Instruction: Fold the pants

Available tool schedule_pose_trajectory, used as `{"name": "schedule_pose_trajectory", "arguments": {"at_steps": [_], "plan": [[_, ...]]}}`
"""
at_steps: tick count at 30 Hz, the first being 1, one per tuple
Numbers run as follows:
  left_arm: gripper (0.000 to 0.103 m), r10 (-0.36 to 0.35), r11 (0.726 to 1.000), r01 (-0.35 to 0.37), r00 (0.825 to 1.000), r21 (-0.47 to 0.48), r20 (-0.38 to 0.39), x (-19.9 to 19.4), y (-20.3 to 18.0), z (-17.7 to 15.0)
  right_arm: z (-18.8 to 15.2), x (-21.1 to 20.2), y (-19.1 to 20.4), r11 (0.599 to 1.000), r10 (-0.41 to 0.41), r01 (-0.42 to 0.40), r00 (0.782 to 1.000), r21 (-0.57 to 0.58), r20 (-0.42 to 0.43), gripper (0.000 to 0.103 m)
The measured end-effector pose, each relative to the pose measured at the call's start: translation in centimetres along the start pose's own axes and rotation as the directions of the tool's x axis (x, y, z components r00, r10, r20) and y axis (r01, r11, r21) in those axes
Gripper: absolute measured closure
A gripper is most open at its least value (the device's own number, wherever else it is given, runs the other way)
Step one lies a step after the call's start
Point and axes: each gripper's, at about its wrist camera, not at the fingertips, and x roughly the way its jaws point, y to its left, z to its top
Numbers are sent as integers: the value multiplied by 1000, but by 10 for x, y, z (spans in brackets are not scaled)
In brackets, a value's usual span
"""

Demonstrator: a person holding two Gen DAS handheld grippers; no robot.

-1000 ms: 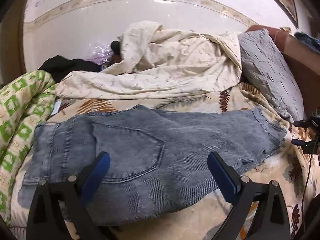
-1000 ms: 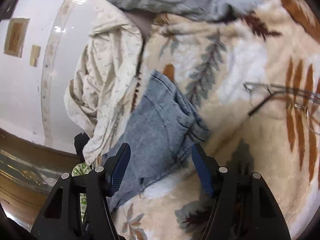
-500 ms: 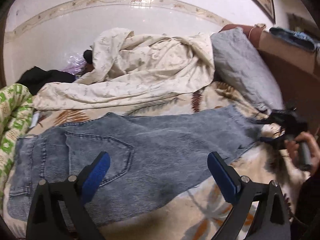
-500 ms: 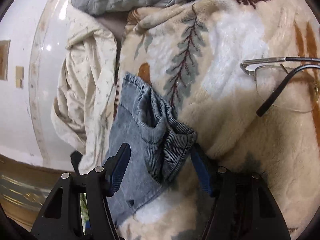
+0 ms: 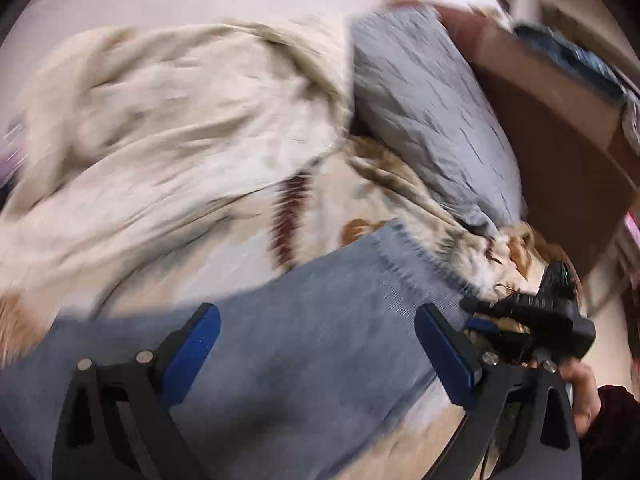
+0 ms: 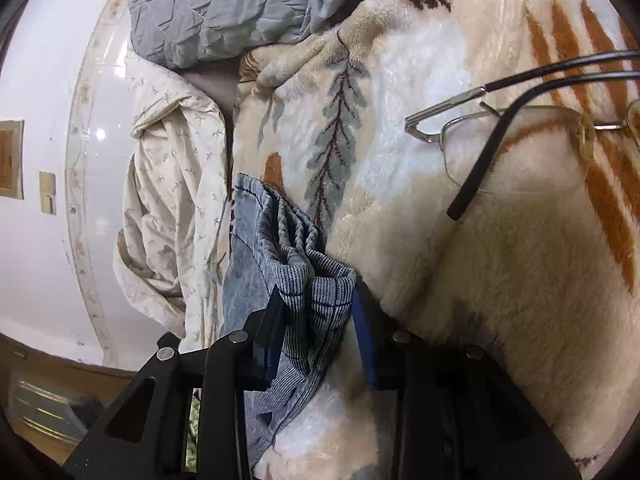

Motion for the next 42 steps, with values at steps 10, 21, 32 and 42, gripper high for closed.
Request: {"name": "schedule_pose_trajectory", "arguments": {"at_steps": [10, 21, 32, 42], "plan": [[5, -206, 973, 228, 936, 44, -287, 147, -45, 91, -2, -1, 1, 1000, 1, -1, 1000, -8, 11, 72], [25, -286, 927, 371, 802, 62, -525, 229, -70, 86, -2, -3, 0, 1000, 10, -9, 1000, -19, 10, 69], [78, -334, 908, 415, 796, 53, -505, 226, -62, 77, -11, 0, 16, 991, -47, 50, 999, -128, 27, 64], [85, -398, 893, 447, 834, 47, -382, 191, -52, 88, -13, -7, 28, 986, 4, 0, 1000, -166, 25, 74]]}}
